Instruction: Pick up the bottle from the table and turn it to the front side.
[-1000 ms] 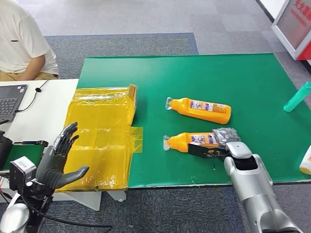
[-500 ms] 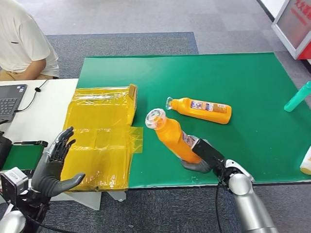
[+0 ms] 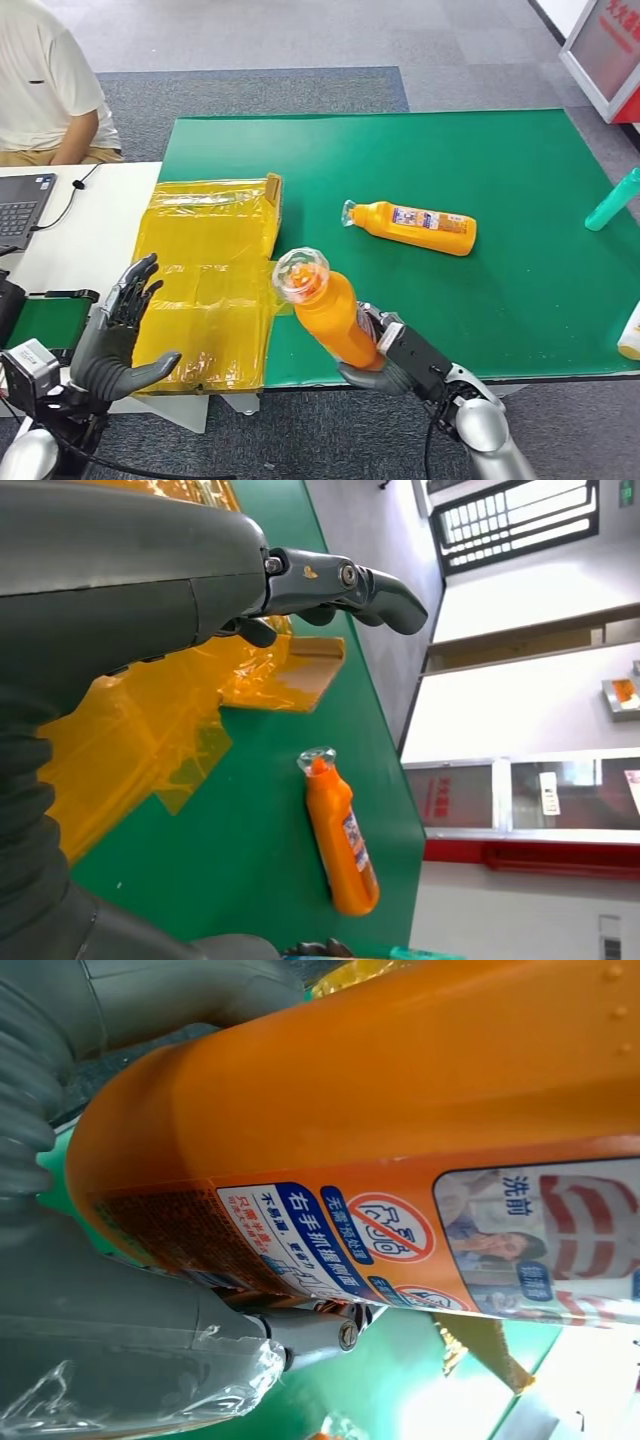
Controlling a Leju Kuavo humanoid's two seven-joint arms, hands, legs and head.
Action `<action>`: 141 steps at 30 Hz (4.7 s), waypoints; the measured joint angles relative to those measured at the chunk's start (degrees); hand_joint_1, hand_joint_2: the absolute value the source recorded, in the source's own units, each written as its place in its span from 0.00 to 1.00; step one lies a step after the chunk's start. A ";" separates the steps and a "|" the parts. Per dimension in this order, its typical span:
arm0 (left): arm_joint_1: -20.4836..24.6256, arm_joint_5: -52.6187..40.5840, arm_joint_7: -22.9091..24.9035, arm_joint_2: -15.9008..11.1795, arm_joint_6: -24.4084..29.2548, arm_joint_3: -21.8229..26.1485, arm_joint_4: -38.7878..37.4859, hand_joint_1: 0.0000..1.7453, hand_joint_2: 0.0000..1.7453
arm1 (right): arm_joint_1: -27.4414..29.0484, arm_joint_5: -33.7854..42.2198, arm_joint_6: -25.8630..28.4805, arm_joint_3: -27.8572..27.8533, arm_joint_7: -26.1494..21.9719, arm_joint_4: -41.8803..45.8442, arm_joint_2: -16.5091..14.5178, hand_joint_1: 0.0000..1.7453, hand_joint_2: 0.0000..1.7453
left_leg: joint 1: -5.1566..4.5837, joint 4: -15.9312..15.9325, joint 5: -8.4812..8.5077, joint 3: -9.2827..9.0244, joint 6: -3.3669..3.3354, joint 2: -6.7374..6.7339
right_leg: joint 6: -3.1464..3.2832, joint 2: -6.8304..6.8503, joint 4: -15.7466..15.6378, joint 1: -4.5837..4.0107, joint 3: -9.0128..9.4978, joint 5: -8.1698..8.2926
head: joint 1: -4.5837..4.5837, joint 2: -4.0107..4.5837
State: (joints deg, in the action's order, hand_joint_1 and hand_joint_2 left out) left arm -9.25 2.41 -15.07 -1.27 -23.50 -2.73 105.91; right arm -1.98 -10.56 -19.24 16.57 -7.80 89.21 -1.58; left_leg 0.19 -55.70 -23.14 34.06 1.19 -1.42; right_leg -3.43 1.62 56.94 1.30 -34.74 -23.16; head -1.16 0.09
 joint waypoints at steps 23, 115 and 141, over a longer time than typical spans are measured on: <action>5.38 18.36 9.07 3.01 -2.29 -17.08 -1.40 0.00 1.00 | -3.66 2.32 7.18 10.31 -0.12 -3.22 -6.60 1.00 1.00 | 0.00 0.00 0.06 0.02 -0.02 0.00 | -0.03 0.00 0.00 0.00 -0.01 0.06 | 0.02 0.00; 10.86 -29.04 12.19 13.49 17.74 -13.55 -6.43 1.00 1.00 | 2.41 -1.45 10.04 -2.97 4.90 0.47 -10.33 0.00 1.00 | 0.00 -0.01 0.04 0.03 -0.03 0.00 | -0.03 -0.01 0.00 0.01 -0.04 0.05 | 0.01 0.00; 21.69 -73.78 16.98 12.43 22.57 1.78 -22.27 1.00 1.00 | 5.31 -2.67 7.11 -1.06 3.50 10.56 -10.63 0.00 1.00 | 0.00 -0.01 0.09 0.03 0.00 0.00 | -0.01 -0.01 0.00 0.00 -0.05 0.07 | 0.01 0.00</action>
State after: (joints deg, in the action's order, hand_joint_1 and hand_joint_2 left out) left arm 12.44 -71.37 1.92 11.16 -0.94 -0.95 83.64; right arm 3.33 -13.23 -12.13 15.51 -4.30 99.77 -12.22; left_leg 0.19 -55.71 -23.05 34.10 1.19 -1.43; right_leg -3.44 1.60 56.94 1.30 -34.79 -23.09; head -1.15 0.09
